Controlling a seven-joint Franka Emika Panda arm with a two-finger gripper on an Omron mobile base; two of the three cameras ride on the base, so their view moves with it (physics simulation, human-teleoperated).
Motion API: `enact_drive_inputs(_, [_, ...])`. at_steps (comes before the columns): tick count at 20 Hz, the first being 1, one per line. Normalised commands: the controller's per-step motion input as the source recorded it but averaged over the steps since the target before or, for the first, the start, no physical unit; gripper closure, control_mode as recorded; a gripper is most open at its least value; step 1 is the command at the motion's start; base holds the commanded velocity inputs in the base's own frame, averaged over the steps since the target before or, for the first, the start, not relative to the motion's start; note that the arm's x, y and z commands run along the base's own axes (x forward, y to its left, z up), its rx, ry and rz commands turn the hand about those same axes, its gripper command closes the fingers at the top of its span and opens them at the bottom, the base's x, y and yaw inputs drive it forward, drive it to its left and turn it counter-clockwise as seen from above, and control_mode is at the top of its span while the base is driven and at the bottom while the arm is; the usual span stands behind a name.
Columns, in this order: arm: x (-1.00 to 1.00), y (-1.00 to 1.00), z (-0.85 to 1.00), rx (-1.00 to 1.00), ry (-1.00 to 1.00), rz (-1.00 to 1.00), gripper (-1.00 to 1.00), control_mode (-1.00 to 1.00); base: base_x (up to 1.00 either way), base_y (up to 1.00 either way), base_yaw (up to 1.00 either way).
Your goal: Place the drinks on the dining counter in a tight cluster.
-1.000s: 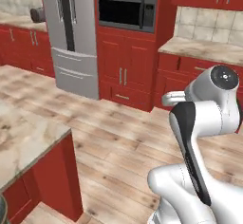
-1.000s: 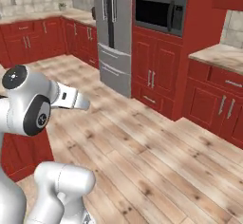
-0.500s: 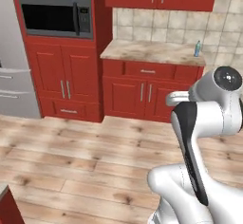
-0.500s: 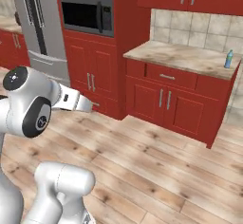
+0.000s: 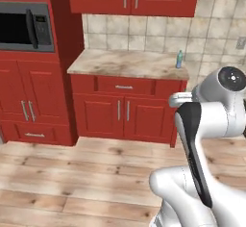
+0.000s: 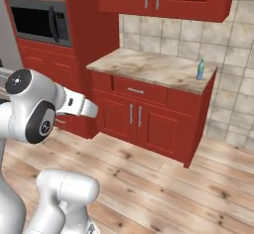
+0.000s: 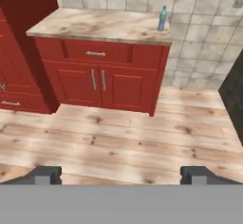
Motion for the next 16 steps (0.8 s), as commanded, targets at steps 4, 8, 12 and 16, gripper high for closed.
enact_drive_inputs(4, [0.00,0.00,0.00,0.00,0.00,0.00,-1.00,1.00,1.00,-0.51,-0.39])
enact_drive_inputs(8, [0.00,0.00,0.00,0.00,0.00,0.00,-1.00,1.00,1.00,-0.31,-0.25])
enact_drive_inputs(12, [0.00,0.00,0.00,0.00,0.00,0.00,-1.00,1.00,1.00,-0.26,-0.25])
enact_drive_inputs(16, [0.00,0.00,0.00,0.00,0.00,0.00,-1.00,1.00,1.00,-0.12,-0.34])
